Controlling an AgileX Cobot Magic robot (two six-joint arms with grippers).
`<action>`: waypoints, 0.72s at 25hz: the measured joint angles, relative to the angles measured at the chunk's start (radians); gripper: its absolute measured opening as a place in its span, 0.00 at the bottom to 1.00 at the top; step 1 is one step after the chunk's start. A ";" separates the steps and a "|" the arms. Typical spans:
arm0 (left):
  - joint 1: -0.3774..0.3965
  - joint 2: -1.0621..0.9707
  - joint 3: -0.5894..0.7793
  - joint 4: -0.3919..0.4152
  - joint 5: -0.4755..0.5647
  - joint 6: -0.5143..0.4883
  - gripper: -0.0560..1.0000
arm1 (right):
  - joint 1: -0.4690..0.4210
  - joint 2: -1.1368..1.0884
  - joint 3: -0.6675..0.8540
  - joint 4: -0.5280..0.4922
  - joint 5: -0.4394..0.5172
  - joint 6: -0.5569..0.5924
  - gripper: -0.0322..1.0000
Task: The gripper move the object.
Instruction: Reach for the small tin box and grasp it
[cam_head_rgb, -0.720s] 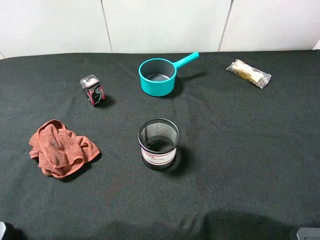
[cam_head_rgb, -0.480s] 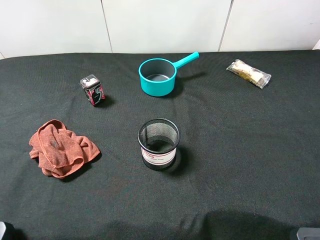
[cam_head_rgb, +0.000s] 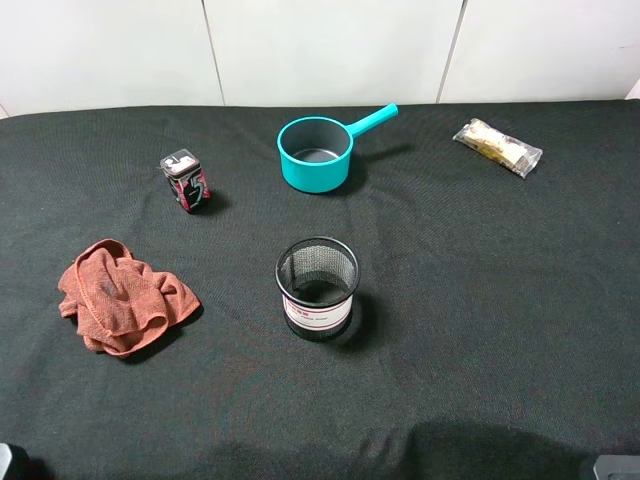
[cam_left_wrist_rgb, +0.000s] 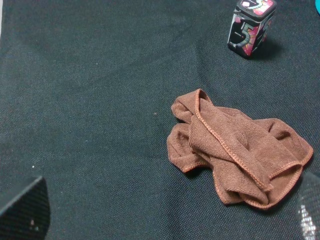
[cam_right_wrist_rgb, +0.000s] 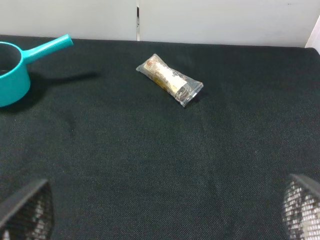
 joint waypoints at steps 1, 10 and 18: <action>0.000 0.000 0.000 0.000 0.000 0.000 0.98 | 0.000 0.000 0.000 0.000 0.000 0.000 0.70; 0.000 0.000 0.000 0.000 0.000 0.000 0.98 | 0.000 0.000 0.000 0.000 0.000 0.000 0.70; 0.000 0.000 0.000 -0.025 0.000 0.000 0.98 | 0.000 0.000 0.000 0.000 0.000 0.000 0.70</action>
